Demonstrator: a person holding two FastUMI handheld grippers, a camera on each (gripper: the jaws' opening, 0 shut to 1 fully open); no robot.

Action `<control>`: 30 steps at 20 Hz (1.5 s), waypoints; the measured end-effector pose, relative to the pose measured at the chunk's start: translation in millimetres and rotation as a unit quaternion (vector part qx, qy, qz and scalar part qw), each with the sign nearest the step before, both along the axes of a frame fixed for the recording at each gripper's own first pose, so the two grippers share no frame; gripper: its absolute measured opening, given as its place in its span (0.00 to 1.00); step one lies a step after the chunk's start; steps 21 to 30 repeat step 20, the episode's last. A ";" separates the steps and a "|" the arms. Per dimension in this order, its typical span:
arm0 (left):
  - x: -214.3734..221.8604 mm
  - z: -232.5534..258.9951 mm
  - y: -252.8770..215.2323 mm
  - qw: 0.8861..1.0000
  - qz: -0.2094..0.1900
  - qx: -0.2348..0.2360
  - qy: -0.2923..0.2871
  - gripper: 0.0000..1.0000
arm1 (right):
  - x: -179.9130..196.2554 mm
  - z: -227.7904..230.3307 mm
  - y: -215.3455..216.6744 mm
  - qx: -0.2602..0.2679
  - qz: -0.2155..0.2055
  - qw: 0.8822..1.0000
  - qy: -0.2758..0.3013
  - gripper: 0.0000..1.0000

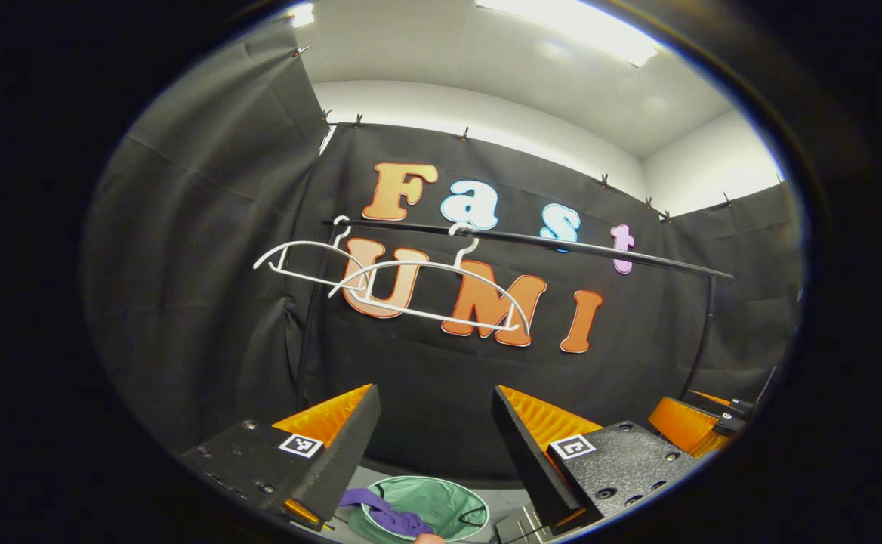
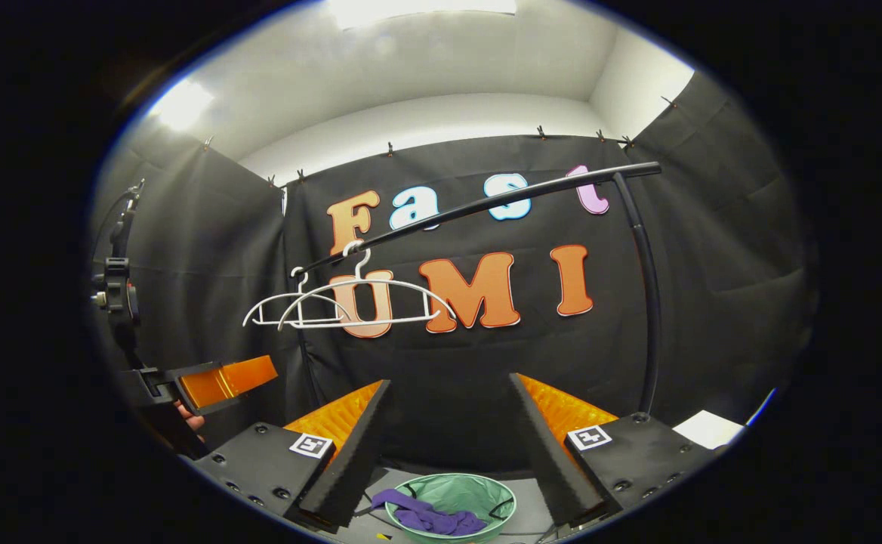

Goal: Grasp the clothes on the hanger with both hands and then place them into the laundry hamper below.

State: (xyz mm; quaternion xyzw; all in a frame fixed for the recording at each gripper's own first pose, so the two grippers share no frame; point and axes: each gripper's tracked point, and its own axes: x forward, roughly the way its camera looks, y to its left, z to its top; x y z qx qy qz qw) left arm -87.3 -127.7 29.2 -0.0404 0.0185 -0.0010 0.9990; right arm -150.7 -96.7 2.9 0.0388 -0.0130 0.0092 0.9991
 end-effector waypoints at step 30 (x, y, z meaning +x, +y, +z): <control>-0.2 9.8 -38.7 0.999 -0.027 -0.014 -0.017 0.94 | -3.2 2.0 -25.8 0.017 -0.028 0.999 -0.008 0.98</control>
